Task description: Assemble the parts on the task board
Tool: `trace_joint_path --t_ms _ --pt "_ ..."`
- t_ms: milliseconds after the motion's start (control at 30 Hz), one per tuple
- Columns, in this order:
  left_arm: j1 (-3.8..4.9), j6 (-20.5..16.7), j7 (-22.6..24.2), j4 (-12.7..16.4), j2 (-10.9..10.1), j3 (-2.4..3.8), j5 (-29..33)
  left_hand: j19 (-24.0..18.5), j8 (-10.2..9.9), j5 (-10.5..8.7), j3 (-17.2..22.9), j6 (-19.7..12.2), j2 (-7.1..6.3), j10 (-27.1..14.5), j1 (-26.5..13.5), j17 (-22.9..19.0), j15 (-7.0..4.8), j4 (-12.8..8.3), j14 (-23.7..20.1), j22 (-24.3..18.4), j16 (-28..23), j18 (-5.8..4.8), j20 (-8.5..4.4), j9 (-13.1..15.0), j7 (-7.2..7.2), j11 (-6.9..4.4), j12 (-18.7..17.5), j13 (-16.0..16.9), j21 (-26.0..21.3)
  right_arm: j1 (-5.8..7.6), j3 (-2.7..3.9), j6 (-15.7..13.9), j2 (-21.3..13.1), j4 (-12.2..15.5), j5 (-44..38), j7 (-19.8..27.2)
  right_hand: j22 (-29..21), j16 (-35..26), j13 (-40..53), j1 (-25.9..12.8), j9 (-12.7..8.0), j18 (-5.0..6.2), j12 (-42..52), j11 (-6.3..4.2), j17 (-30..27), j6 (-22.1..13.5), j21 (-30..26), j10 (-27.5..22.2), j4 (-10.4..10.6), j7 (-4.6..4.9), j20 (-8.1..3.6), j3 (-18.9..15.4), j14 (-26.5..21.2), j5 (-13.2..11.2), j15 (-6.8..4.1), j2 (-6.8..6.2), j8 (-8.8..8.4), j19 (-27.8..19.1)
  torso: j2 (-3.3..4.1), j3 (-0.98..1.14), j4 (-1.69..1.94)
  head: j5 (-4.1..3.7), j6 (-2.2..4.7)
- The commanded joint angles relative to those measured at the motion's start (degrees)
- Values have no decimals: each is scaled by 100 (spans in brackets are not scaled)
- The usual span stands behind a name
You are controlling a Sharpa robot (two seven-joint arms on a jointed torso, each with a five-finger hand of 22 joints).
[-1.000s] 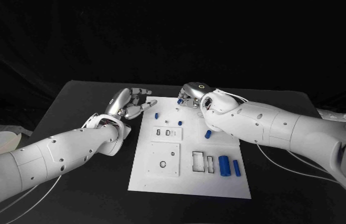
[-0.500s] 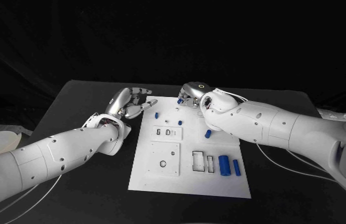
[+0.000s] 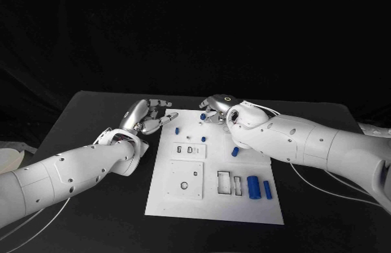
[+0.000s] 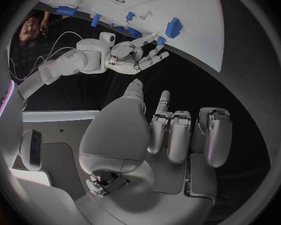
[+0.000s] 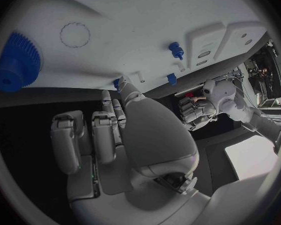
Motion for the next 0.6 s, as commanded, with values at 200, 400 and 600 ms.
trace_joint_path --t_ms 200,400,600 --pt "7 -15 25 11 3 3 21 602 -35 14 27 31 41 606 0 1505 26 -8 597 1509 14 -84 30 -8 8 19 14 1510 14 -3 -1 -431 -178 221 5 -56 1508 24 12 -68 10 -39 5 54 1505 -199 26 -113 -3 58 61 -60 586 -7 82 -63 -14 600 -4 6 -8 1 15" --pt "6 -9 36 -21 25 2 21 602 -37 13 25 30 51 606 0 1505 26 -8 597 1509 14 -84 30 -9 8 19 14 1510 14 47 0 -1213 -695 882 777 280 1508 24 61 -197 101 -39 157 37 1505 371 26 269 67 376 101 -102 586 -4 122 -29 119 600 -19 8 -15 -6 54" --pt "6 0 41 -64 43 -3 21 602 -38 13 25 30 53 606 1 1505 26 -8 597 1509 14 -84 30 -9 9 19 14 1510 14 207 -2 -1539 -1551 1830 1840 531 1508 24 242 -342 127 -39 642 -66 1505 416 26 1142 225 517 136 -164 586 1 139 9 109 600 -40 21 -47 4 75"
